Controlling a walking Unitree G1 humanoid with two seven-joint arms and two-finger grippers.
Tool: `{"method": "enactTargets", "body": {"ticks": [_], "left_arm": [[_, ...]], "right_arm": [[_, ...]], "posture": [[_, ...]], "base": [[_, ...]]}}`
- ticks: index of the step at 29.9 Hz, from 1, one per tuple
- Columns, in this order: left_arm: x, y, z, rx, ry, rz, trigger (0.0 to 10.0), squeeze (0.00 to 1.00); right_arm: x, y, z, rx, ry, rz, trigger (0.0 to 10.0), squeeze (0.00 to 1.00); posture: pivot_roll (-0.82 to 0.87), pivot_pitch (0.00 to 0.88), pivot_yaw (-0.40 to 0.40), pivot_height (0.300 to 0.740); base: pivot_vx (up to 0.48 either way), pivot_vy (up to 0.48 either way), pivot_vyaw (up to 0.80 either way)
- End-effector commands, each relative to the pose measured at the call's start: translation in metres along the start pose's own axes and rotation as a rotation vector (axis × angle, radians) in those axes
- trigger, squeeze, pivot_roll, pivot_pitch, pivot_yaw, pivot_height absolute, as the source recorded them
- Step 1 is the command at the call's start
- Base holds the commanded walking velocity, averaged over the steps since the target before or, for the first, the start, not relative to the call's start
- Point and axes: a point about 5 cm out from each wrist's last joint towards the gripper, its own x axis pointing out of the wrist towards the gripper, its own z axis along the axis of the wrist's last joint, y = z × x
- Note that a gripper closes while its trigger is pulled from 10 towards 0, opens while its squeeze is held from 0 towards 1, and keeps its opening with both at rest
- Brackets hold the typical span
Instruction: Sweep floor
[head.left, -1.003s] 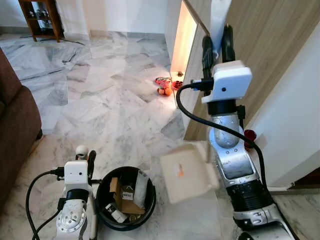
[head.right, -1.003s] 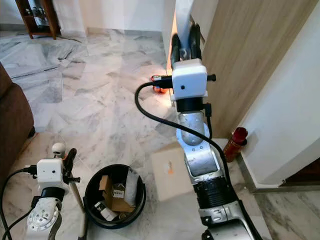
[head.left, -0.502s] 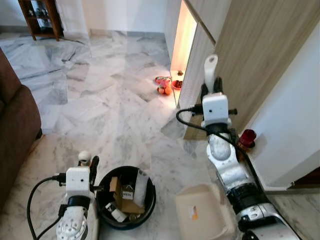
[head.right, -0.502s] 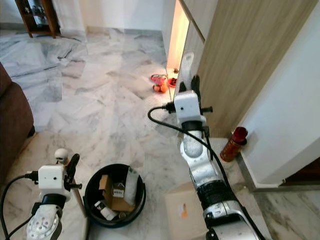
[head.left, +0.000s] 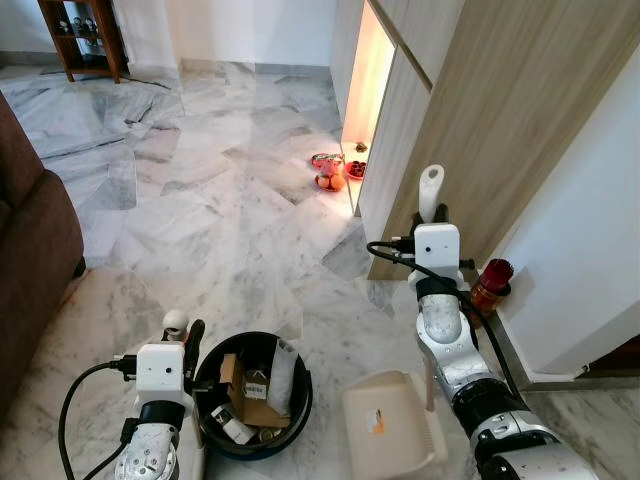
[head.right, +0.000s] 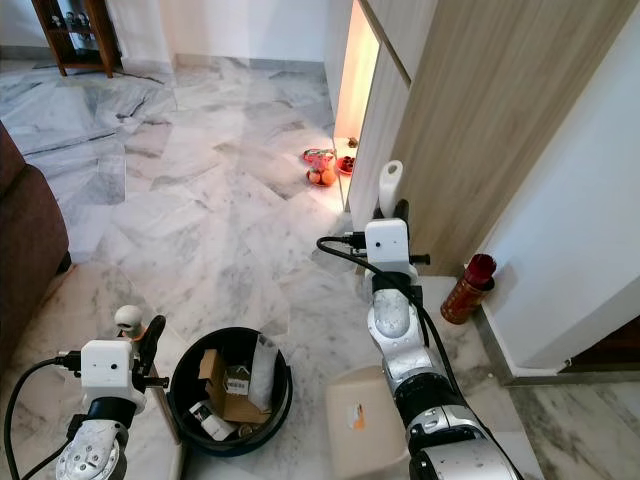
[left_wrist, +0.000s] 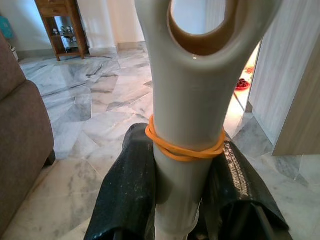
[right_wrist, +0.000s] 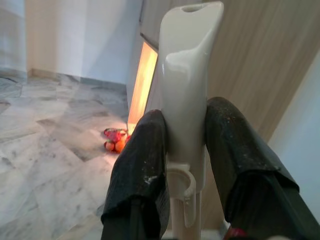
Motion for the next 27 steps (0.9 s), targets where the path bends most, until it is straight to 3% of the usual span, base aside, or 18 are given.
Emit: {"method": "enactTargets", "body": {"ticks": [1,7,11,18,27], "left_arm": [[0.000,-0.007,0.003,-0.037,-0.011,-0.024,10.0,0.00],[0.000,-0.006,0.005,-0.037,-0.014,-0.028,10.0,0.00],[-0.002,-0.005,0.005,-0.036,-0.012,-0.026,10.0,0.00],[-0.005,0.002,-0.002,-0.049,0.021,0.024,10.0,0.00],[-0.004,-0.001,-0.006,-0.058,0.056,0.001,10.0,0.00]], "right_arm": [[0.002,-0.002,0.001,0.024,0.002,-0.010,10.0,0.00],[-0.006,0.003,-0.014,0.008,0.060,0.020,10.0,0.00],[-0.014,0.002,-0.030,0.046,0.152,0.010,10.0,0.00],[-0.019,0.007,-0.037,0.063,0.202,0.061,10.0,0.00],[-0.025,0.012,-0.044,0.105,0.241,0.086,10.0,0.00]], "posture": [[0.06,0.021,-0.131,0.740],[0.07,0.016,-0.133,0.740],[0.07,0.030,-0.137,0.740],[0.06,0.042,-0.139,0.740],[0.06,0.052,-0.130,0.740]], "base": [[0.000,0.000,0.00],[0.000,0.000,0.00],[0.000,0.000,0.00],[0.000,0.000,0.00],[0.000,0.000,0.00]]}}
